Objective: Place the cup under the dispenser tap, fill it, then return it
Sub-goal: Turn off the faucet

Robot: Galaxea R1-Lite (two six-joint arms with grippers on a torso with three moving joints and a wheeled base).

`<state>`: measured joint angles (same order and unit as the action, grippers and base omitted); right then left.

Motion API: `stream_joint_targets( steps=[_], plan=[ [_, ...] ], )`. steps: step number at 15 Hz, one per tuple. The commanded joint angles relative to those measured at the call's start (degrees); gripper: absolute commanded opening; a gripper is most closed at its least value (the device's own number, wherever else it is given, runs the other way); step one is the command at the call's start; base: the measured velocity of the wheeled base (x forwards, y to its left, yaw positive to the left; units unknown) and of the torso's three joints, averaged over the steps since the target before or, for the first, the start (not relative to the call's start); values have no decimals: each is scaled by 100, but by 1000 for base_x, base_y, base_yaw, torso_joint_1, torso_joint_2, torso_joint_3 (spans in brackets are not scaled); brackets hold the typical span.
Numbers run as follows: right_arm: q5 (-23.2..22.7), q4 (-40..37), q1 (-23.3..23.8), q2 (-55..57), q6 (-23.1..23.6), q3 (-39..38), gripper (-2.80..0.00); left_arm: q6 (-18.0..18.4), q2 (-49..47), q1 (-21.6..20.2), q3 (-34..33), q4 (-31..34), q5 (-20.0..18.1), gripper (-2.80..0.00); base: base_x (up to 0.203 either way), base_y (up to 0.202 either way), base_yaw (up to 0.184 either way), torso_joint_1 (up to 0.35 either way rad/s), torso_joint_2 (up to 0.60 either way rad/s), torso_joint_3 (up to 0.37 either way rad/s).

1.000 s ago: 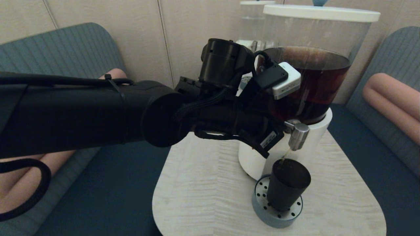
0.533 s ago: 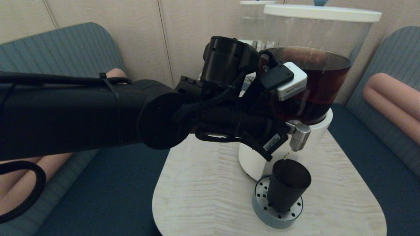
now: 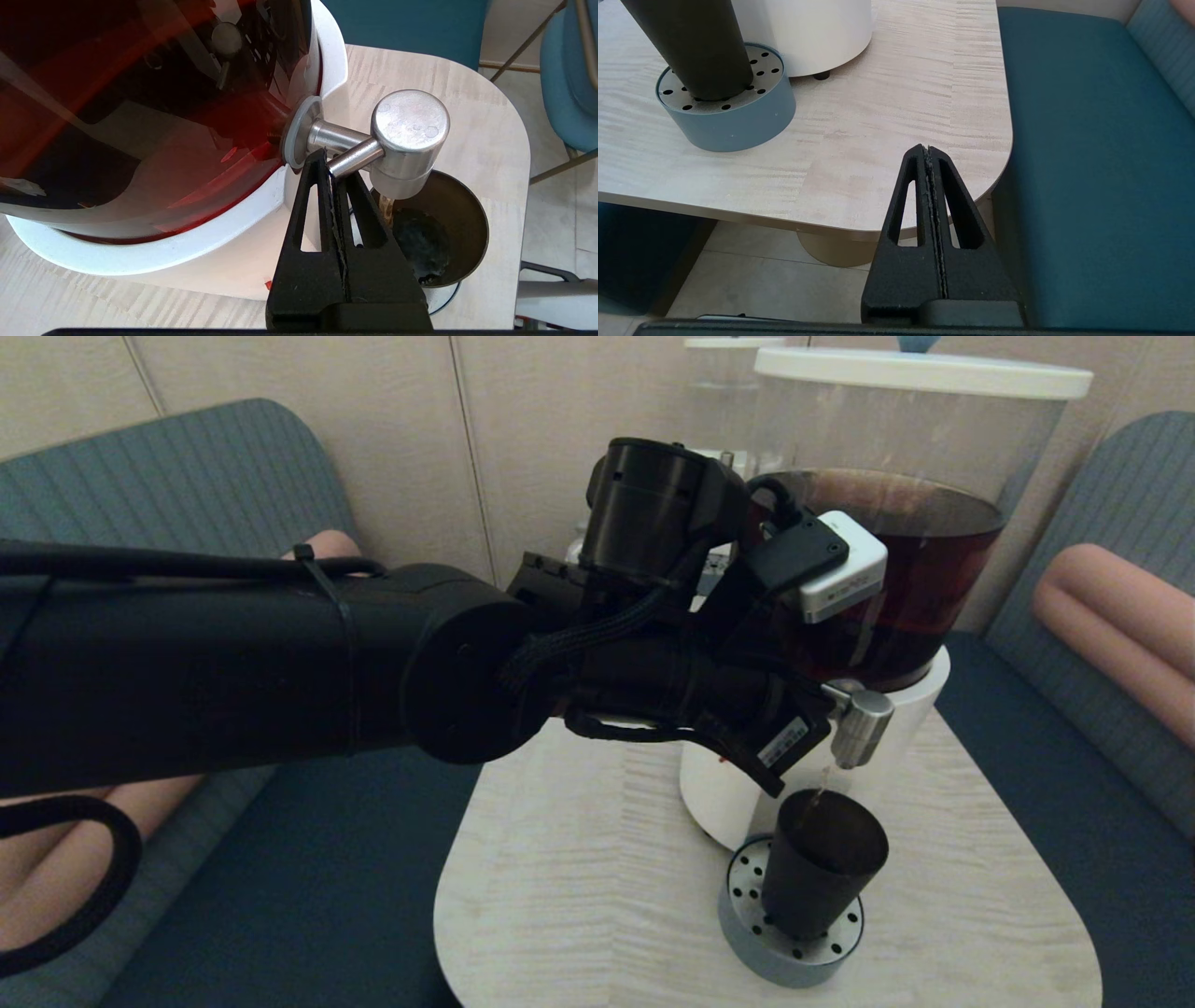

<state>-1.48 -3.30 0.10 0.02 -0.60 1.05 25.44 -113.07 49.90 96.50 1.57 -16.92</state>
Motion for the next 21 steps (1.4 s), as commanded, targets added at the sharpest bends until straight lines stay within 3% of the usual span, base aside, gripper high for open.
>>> stream_joint_targets(
  steps=[1, 21],
  plan=[
    [-2, -4, -1, 6, -2, 1, -280, 14, 4, 2, 7, -21, -22, -280, 0, 0, 0, 0, 0, 0],
    [-2, -4, -1, 6, -2, 0, -280, 40, -207, 107, 221, -404, -110, -280, 0, 0, 0, 0, 0, 0]
  ],
)
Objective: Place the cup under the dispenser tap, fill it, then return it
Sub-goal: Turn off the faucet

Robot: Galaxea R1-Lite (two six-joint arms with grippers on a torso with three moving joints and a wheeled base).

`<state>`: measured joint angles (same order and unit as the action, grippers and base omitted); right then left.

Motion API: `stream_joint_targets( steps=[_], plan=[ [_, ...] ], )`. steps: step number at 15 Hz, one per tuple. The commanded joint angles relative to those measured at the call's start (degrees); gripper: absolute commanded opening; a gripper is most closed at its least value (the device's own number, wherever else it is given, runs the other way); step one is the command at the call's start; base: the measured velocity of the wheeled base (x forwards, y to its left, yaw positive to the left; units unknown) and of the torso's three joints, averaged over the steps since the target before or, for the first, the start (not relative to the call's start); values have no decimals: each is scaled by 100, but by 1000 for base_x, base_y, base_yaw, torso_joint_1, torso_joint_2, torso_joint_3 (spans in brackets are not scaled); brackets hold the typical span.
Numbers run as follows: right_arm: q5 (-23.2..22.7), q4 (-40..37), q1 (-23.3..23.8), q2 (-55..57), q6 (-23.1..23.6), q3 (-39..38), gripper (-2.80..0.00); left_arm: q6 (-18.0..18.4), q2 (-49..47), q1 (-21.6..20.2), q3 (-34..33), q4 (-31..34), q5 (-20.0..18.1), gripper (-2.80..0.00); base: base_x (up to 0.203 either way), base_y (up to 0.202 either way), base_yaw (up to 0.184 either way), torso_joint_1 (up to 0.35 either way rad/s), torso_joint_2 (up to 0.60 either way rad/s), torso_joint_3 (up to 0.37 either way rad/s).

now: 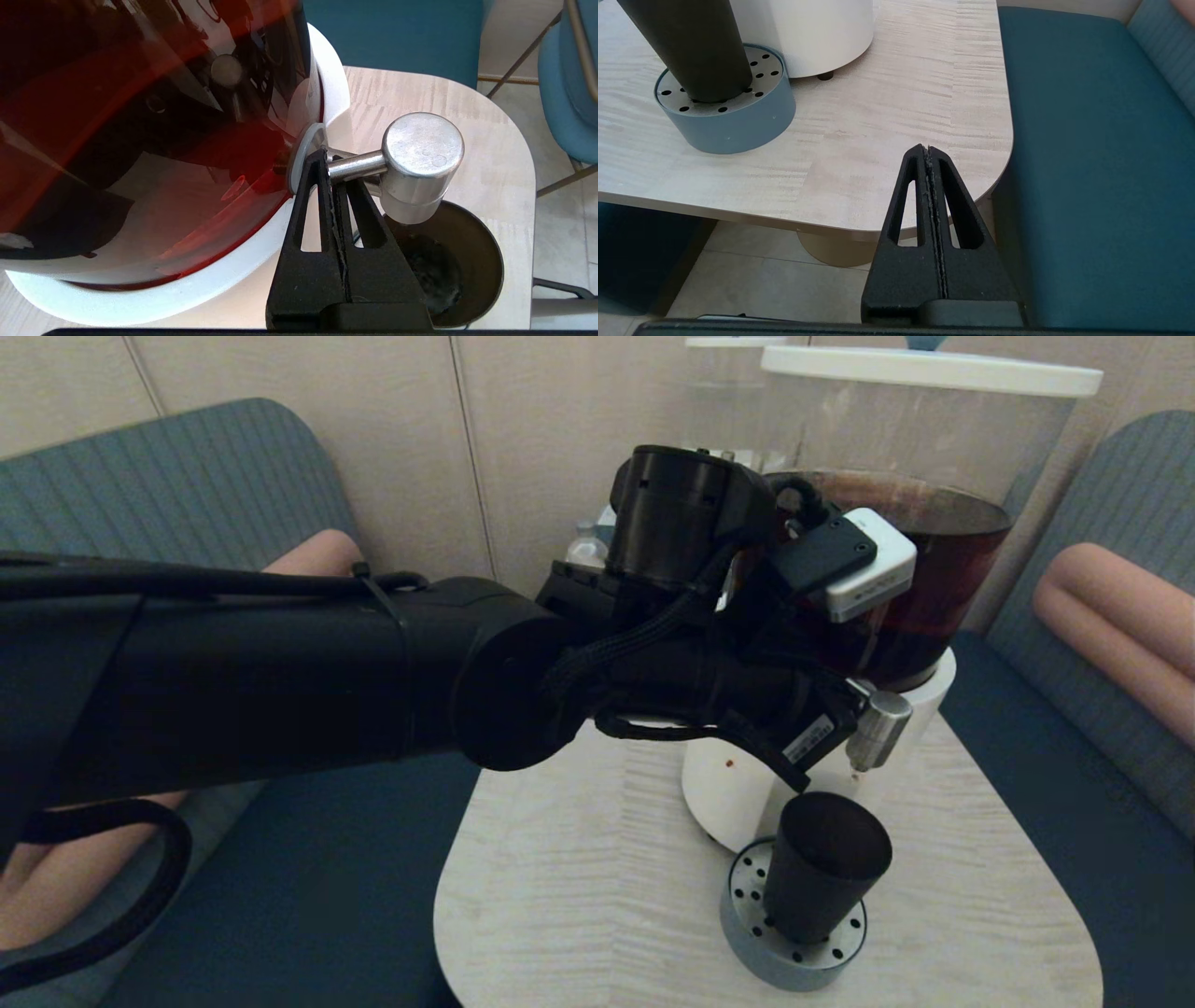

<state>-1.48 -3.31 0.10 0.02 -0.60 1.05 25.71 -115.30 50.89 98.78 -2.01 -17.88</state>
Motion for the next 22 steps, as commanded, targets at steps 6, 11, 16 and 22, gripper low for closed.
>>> stream_joint_targets(
  steps=[6, 11, 16, 22],
  plan=[
    [-2, -3, -1, 6, -2, 1, -280, 11, 26, 8, -146, -133, 4, -280, 0, 0, 0, 0, 0, 0],
    [-2, -3, -1, 6, -2, 1, -280, 18, 130, 0, -582, -353, 30, -280, 0, 0, 0, 0, 0, 0],
    [-2, -3, -1, 5, -2, 0, -280, -5, 471, -60, -1181, -375, 89, -280, 0, 0, 0, 0, 0, 0],
    [-2, -3, -1, 6, -2, 0, -280, 4, 797, -124, -1590, -424, 83, -280, 0, 0, 0, 0, 0, 0]
  ],
)
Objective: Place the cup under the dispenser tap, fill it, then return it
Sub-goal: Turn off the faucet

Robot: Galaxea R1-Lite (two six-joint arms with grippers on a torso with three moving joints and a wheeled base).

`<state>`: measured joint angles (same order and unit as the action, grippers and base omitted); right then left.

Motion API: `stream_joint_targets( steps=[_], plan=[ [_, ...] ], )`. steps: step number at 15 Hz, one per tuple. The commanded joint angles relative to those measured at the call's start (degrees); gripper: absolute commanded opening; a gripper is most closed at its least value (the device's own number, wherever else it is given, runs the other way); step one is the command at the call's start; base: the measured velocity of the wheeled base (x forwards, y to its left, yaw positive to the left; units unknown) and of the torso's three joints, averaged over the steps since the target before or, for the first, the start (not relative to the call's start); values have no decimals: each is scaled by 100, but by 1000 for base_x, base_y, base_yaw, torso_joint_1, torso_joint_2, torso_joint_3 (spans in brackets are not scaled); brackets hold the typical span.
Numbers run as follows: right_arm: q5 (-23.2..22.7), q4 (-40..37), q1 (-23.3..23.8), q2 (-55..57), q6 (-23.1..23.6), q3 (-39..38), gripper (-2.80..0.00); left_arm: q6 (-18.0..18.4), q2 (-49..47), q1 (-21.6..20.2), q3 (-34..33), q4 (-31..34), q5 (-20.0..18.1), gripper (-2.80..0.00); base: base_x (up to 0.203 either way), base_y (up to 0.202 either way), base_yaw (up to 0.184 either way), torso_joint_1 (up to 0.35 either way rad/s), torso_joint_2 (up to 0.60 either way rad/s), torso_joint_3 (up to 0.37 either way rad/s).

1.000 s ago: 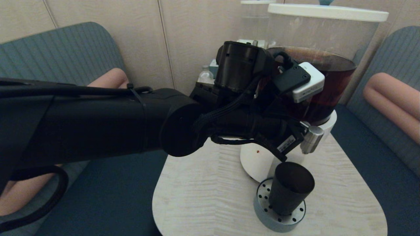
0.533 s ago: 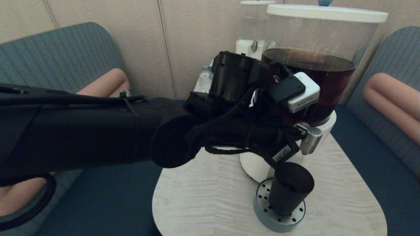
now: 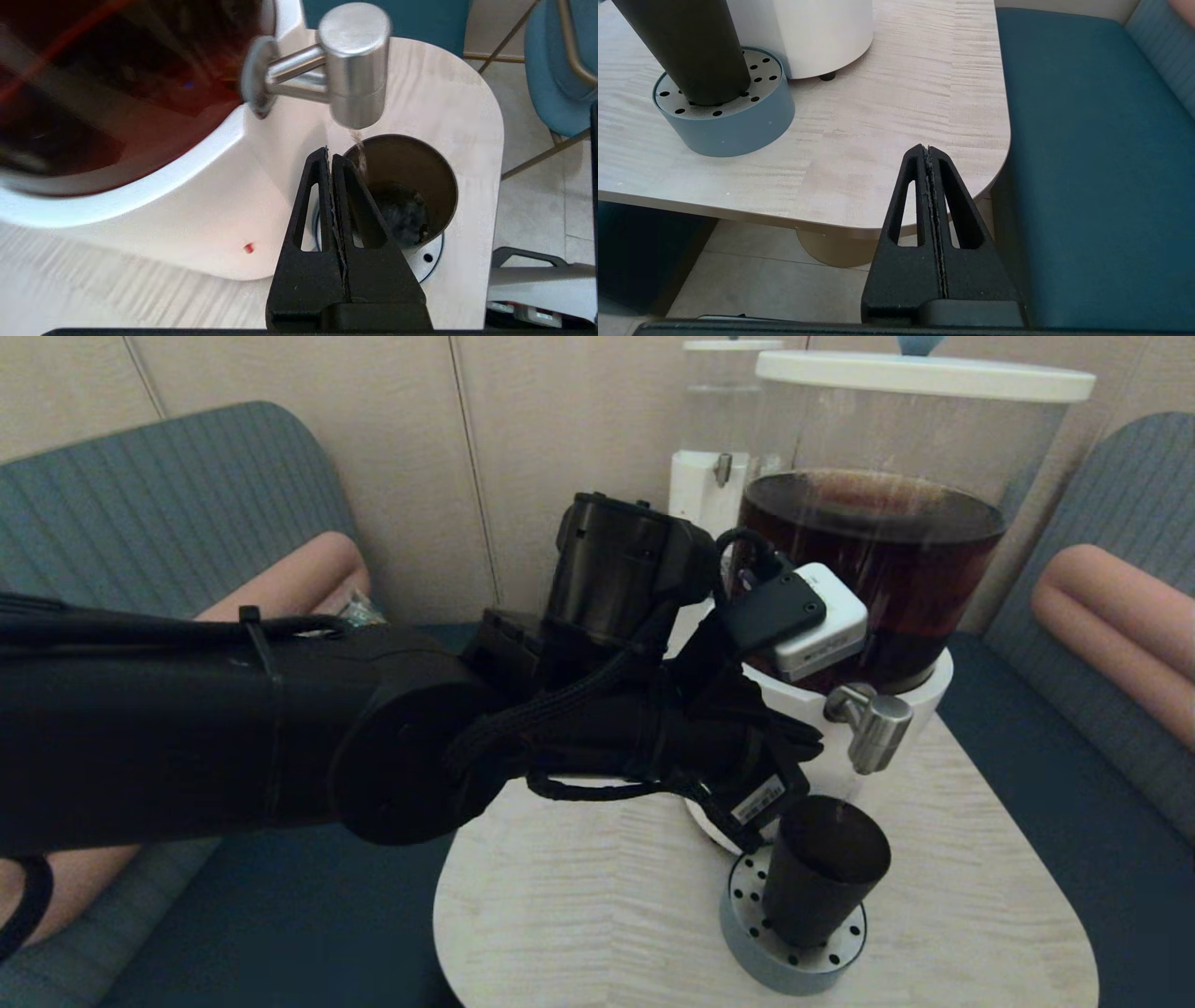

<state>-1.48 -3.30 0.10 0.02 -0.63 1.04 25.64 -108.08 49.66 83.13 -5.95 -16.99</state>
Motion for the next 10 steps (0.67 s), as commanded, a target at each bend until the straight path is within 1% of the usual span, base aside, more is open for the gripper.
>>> stream_joint_targets(
  steps=[1, 10],
  plan=[
    [-2, -4, -1, -1, 1, -3, -280, 11, 68, 0, -16, -91, -6, -280, 0, 0, 0, 0, 0, 0],
    [-2, -4, -1, 4, 1, 2, -280, 2, -192, 0, 277, -107, 38, -280, 0, 0, 0, 0, 0, 0]
  ],
)
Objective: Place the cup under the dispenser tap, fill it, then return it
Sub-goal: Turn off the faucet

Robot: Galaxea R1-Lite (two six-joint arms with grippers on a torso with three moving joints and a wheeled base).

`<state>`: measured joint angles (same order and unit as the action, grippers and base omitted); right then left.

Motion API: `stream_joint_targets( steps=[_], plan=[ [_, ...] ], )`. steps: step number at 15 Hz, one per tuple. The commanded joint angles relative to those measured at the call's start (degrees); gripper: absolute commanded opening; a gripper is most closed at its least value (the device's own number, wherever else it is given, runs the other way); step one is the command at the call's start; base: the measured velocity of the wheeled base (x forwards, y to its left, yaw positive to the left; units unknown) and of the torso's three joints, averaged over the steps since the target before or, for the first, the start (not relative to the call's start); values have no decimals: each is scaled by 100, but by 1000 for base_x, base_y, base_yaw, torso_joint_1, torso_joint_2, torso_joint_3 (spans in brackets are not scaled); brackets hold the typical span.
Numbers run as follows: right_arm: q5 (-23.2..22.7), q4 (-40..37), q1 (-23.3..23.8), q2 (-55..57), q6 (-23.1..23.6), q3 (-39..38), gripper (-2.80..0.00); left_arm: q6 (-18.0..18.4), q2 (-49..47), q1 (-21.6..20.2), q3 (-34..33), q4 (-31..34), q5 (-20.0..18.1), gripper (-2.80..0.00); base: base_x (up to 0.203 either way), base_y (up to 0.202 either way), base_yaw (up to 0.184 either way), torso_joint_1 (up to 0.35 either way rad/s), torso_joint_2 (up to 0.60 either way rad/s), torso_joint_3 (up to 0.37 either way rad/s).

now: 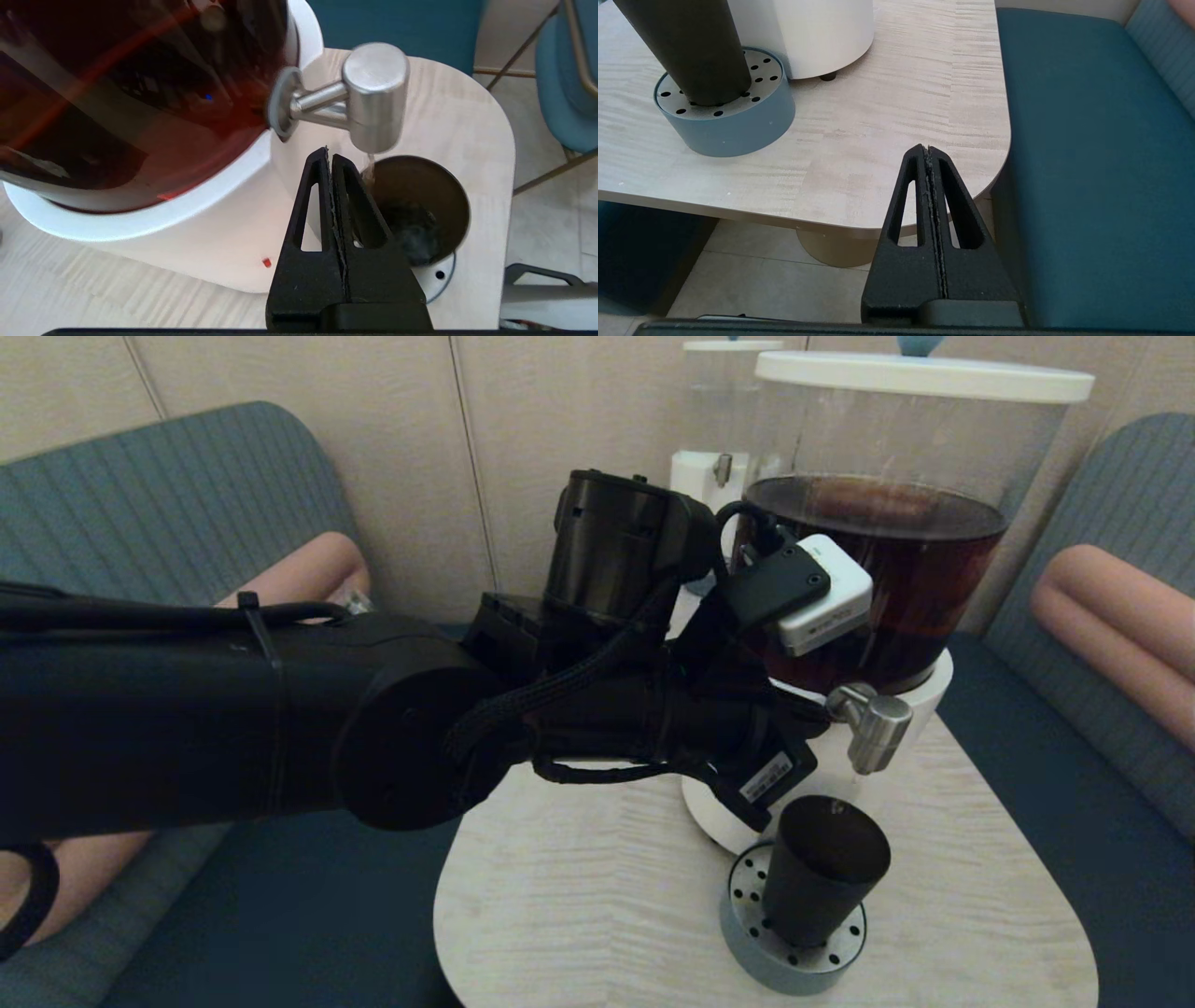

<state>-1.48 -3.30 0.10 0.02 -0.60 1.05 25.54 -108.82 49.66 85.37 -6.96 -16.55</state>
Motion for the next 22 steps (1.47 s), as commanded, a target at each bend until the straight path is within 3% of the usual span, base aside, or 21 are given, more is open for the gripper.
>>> stream_joint_targets(
  steps=[1, 22],
  plan=[
    [-2, -4, -1, 6, -2, 1, -280, 12, -148, -1, 92, -7, -6, -280, 0, 0, 0, 0, 0, 0],
    [-2, -4, -1, 6, -2, 1, -280, 19, -508, 8, 529, -222, 41, -280, 0, 0, 0, 0, 0, 0]
  ],
)
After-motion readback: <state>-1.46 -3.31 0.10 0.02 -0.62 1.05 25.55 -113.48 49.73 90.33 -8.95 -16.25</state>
